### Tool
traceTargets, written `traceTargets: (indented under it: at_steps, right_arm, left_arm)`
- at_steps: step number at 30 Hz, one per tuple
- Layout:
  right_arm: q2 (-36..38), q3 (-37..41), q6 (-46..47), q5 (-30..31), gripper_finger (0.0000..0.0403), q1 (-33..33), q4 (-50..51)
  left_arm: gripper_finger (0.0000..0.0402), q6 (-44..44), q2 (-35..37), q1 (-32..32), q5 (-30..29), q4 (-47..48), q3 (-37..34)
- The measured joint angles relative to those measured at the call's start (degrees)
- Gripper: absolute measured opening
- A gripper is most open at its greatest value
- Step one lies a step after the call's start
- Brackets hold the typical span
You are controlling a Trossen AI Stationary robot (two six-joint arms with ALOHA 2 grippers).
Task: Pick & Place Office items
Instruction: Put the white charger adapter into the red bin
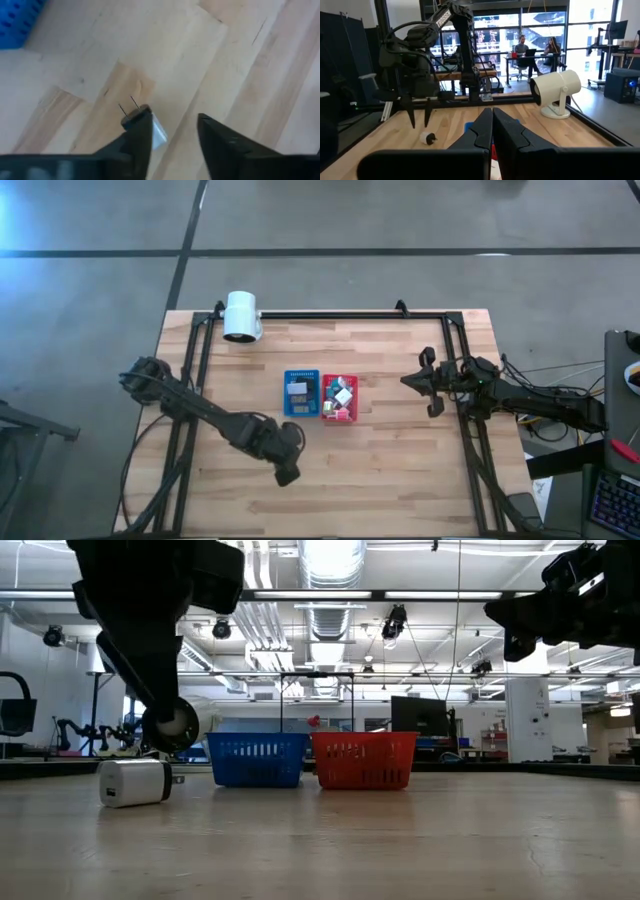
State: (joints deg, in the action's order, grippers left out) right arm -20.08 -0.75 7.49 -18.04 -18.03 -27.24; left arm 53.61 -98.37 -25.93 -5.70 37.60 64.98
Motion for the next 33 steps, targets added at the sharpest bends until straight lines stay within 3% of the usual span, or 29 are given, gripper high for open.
traceTargets:
  at_steps: [7,12,27,33]
  right_arm:
    - [0.0,0.0,-0.16,0.0,0.0008,0.01,0.0]
    - [0.01,0.0,-0.16,0.0,0.0008,-0.01,0.0]
    - [0.0,0.0,-0.58,0.0,0.0008,0.01,-0.04]
    - [0.0,0.0,-0.6,0.02,0.0008,0.01,-0.04]
  left_arm:
    - [0.028,5.86,-0.04,1.3,1.95,0.28,-2.14]
    - [0.033,6.43,-0.5,2.73,3.63,0.09,-3.42]
    - [0.0331,2.47,-6.7,4.48,4.48,-0.61,-3.49]
    - [0.0301,1.26,-6.75,4.52,4.91,-0.18,-3.49]
